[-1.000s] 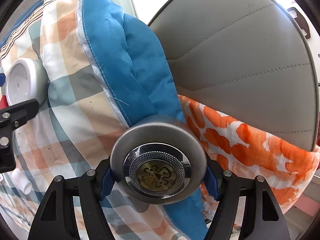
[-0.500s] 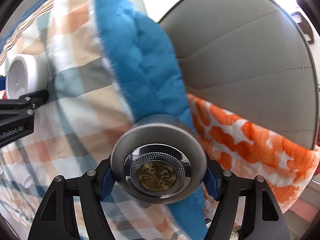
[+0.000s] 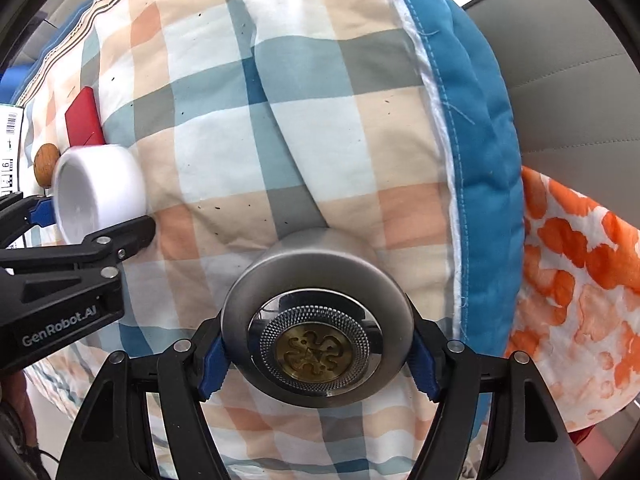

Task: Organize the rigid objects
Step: 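Carry the white container and silver light into the box and release both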

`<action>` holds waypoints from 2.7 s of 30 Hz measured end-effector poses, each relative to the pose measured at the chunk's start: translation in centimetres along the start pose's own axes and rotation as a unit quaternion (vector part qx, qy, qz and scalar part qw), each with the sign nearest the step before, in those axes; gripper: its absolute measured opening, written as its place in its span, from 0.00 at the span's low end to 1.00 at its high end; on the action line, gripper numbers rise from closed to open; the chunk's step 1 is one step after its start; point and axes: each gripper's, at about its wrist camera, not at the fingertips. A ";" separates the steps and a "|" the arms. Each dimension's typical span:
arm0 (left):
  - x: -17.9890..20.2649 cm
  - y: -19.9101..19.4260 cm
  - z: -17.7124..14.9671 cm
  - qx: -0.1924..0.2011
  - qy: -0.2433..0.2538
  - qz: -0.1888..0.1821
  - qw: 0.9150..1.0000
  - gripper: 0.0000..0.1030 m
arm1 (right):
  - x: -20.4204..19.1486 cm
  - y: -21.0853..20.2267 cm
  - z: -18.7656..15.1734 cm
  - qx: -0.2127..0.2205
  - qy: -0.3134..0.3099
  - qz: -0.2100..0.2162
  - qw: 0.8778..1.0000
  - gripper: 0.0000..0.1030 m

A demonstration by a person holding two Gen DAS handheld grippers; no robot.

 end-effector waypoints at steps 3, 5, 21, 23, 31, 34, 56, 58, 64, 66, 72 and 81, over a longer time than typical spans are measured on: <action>0.0 0.2 0.4 -0.001 0.005 0.008 1.000 0.69 | 0.5 0.2 -0.1 -0.008 0.017 0.021 1.000 0.75; 1.1 -0.1 1.4 0.002 0.005 0.011 1.000 0.68 | 0.8 0.3 -0.2 -0.010 0.024 0.019 0.999 0.74; 0.6 -6.4 -5.2 0.094 -0.017 -0.008 0.995 0.62 | -1.8 -5.1 -6.4 0.019 0.019 0.028 0.999 0.71; -0.3 -7.9 -6.2 0.112 -0.023 -0.017 0.993 0.62 | -2.7 -6.5 -7.2 0.028 0.012 0.032 0.999 0.71; -3.8 -13.9 -11.2 0.184 -0.058 -0.053 0.980 0.62 | -9.7 -13.5 -9.4 0.077 -0.038 0.038 0.996 0.71; -6.4 -15.7 -12.8 0.208 -0.074 -0.060 0.973 0.62 | -12.0 -15.0 -8.4 0.092 -0.062 0.039 0.993 0.71; -34.6 -12.0 -23.8 0.228 -0.242 -0.037 0.942 0.62 | -45.0 -9.9 -6.6 0.074 -0.200 0.036 0.976 0.71; -36.1 -10.4 -23.0 0.214 -0.246 -0.027 0.945 0.62 | -46.1 -8.0 -5.5 0.066 -0.189 0.021 0.980 0.71; -38.8 -6.4 -20.7 0.177 -0.245 -0.013 0.953 0.62 | -48.4 -3.8 -3.0 0.049 -0.160 -0.023 0.986 0.71; -39.4 -5.1 -19.9 0.164 -0.243 -0.015 0.956 0.62 | -48.8 -2.9 -2.5 0.045 -0.152 -0.027 0.987 0.72; -40.5 -2.3 -17.9 0.136 -0.240 -0.030 0.961 0.62 | -49.6 -1.2 -1.4 0.038 -0.140 -0.041 0.989 0.72; -41.6 -1.1 -15.7 0.124 -0.238 -0.019 0.963 0.62 | -49.8 -0.5 -0.8 0.039 -0.122 -0.052 0.990 0.72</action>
Point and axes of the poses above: each gripper's, at about its wrist camera, not at the fingertips, and y roughly the way its jaws point, x to its right, z to its top, and after that the axes turned 9 degrees about -x, right-handed
